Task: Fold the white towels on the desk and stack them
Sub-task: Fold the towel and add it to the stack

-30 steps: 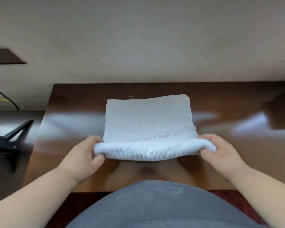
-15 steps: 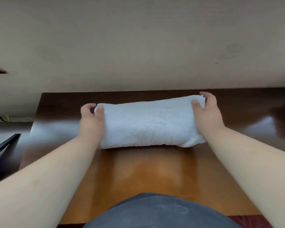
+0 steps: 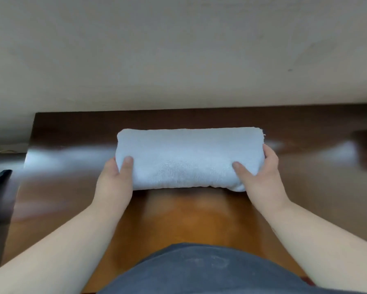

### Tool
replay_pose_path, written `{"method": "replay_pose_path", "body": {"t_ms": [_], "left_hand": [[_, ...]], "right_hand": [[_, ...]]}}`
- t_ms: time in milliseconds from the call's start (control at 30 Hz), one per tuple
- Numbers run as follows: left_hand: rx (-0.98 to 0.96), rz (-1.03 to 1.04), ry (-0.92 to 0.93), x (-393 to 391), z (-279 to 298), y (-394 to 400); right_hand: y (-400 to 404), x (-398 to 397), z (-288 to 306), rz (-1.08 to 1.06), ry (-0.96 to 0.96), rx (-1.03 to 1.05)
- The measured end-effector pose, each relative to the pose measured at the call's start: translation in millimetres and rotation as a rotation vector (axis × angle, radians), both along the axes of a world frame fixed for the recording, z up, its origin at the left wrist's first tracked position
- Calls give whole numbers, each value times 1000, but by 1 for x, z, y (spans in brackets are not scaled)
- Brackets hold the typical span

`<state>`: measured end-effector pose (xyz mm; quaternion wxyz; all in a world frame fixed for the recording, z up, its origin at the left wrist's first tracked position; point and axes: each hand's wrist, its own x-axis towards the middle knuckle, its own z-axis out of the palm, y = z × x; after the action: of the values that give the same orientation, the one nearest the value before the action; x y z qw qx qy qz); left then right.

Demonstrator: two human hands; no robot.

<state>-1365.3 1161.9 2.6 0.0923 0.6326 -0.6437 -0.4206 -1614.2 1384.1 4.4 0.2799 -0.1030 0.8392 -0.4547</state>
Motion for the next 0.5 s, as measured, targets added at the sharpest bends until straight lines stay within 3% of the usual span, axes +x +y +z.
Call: {"method": "replay_pose_path", "body": {"t_ms": [233, 367, 433, 500], "left_hand": [[-79, -67, -32, -8, -4, -20], [9, -84, -113, -14, -1, -29], [13, -70, -94, -14, -1, -27], [-1, -36, -46, -11, -1, -19]], "right_hand": [[-24, -46, -2, 225, 79, 65], [-12, -48, 10, 59, 89, 38], [12, -33, 15, -102, 195, 68], [35, -4, 13, -126, 164, 135]]}}
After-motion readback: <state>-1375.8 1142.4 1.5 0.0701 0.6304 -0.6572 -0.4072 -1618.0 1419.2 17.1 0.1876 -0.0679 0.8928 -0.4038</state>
